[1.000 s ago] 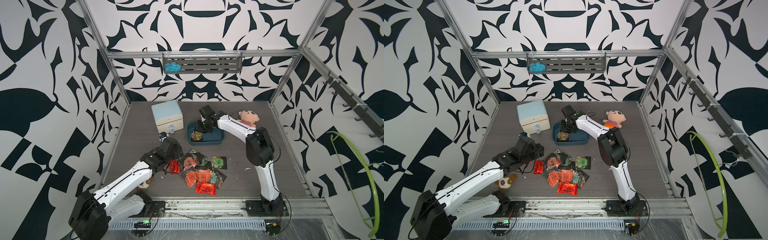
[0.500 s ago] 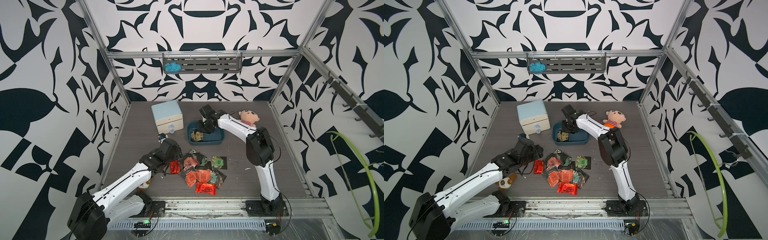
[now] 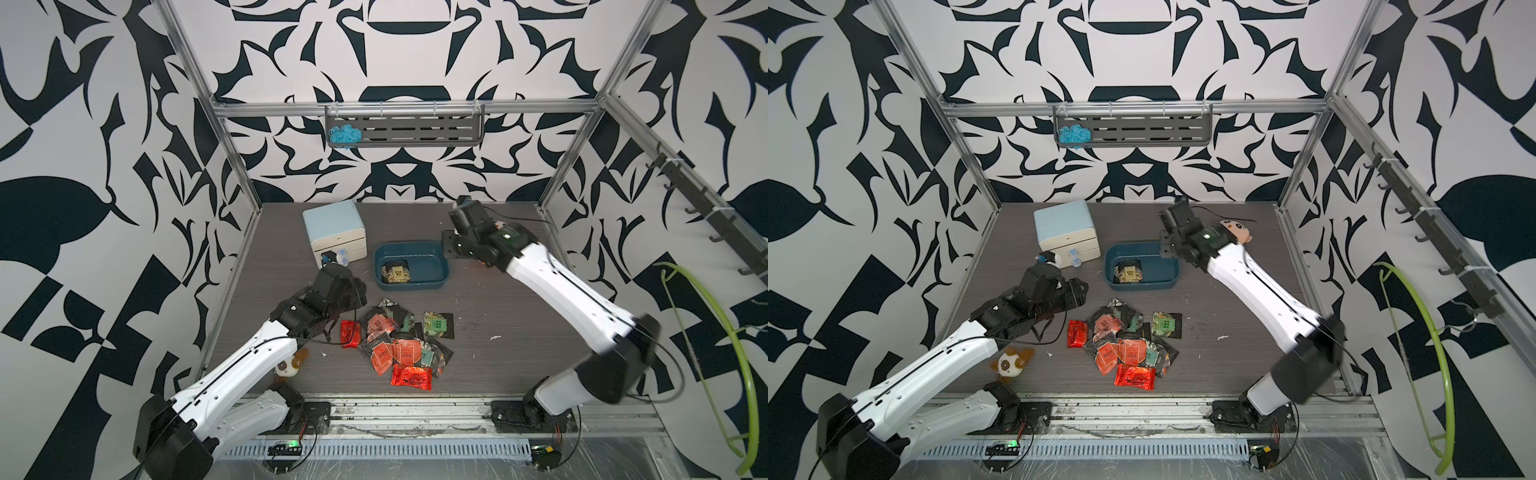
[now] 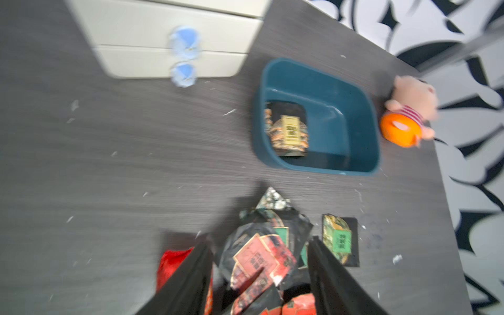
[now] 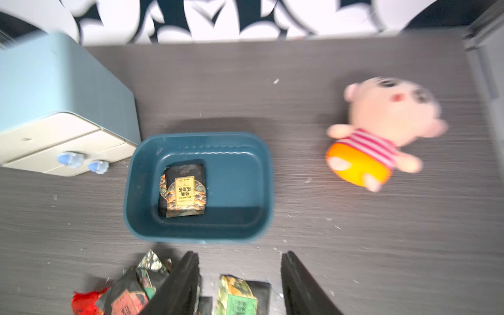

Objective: Put the tea bags into the storage box
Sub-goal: Pick up the tea bag from the center of the board.

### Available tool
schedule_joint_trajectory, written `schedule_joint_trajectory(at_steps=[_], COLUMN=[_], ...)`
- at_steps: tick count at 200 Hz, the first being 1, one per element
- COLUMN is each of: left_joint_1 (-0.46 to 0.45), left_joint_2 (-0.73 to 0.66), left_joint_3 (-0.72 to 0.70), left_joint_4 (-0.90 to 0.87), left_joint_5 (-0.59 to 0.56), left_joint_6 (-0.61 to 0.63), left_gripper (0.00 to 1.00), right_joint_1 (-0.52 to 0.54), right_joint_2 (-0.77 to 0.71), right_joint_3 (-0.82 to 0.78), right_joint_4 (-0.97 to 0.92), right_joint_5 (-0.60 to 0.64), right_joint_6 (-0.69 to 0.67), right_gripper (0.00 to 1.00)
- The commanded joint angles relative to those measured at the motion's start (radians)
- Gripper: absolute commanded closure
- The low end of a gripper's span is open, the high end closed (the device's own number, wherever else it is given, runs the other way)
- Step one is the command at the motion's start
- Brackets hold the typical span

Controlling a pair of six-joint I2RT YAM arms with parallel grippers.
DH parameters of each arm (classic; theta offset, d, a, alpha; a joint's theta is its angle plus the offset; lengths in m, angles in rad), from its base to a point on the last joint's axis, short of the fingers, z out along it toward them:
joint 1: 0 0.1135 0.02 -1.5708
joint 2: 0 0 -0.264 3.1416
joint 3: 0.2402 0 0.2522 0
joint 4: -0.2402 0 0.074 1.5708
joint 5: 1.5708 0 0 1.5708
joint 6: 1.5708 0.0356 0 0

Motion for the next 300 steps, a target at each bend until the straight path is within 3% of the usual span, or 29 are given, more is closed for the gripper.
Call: schedule_joint_trajectory(at_steps=[1,42,76,103,166,202,300], left_joint_1=[-0.024,-0.179,-0.253,-0.278,-0.277,-0.277,-0.277], left_joint_2=[0.087,0.347,0.563,0.688,0.816,0.876,0.964], left_joint_3=[0.044,0.213,0.334,0.405,0.474,0.496,0.525], left_joint_4=[0.100,0.076,0.039,-0.019,-0.058,-0.069,-0.103], left_joint_5=[0.174,0.198,0.290,0.312,0.348,0.359,0.365], left_joint_6=[0.051,0.090,0.070,0.058,0.026,0.002,-0.021], left_gripper=[0.48,0.51,0.53,0.55,0.63,0.74,0.77], right_joint_1=[-0.019,-0.040,-0.042,-0.041,-0.040,-0.041,-0.040], right_joint_2=[-0.169,-0.412,-0.383,-0.332,-0.241,-0.198,-0.104], right_joint_3=[-0.214,-0.533,-0.718,-0.811,-0.911,-0.913,-0.899], right_joint_4=[0.048,0.091,0.220,0.336,0.518,0.533,0.580], right_joint_5=[0.006,-0.069,-0.278,-0.343,-0.406,-0.402,-0.429], right_joint_6=[0.076,0.238,0.359,0.405,0.480,0.481,0.488], right_gripper=[0.42,0.37,0.35,0.37,0.39,0.40,0.47])
